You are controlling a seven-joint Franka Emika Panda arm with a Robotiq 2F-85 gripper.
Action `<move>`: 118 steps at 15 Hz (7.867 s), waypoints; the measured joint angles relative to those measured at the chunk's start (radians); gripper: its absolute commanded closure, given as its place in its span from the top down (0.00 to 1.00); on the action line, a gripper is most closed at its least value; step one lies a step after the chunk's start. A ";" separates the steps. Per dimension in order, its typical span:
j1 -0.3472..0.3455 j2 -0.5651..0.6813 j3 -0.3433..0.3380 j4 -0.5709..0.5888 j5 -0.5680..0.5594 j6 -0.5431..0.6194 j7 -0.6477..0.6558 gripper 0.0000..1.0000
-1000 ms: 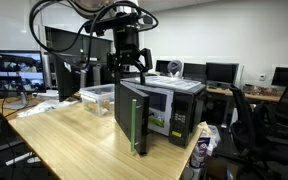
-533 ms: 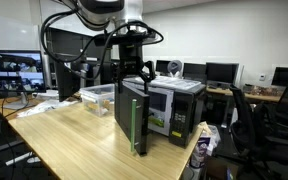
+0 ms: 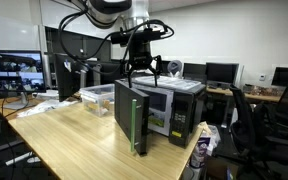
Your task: Open the microwave door.
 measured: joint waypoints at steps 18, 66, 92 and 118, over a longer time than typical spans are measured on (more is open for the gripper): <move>-0.002 0.037 0.006 0.053 0.011 -0.187 -0.246 1.00; -0.001 0.012 0.038 -0.064 -0.023 -0.093 -0.472 0.12; 0.068 -0.132 0.049 -0.275 -0.025 -0.104 -0.471 1.00; 0.103 -0.266 0.022 -0.281 -0.020 -0.204 -0.260 1.00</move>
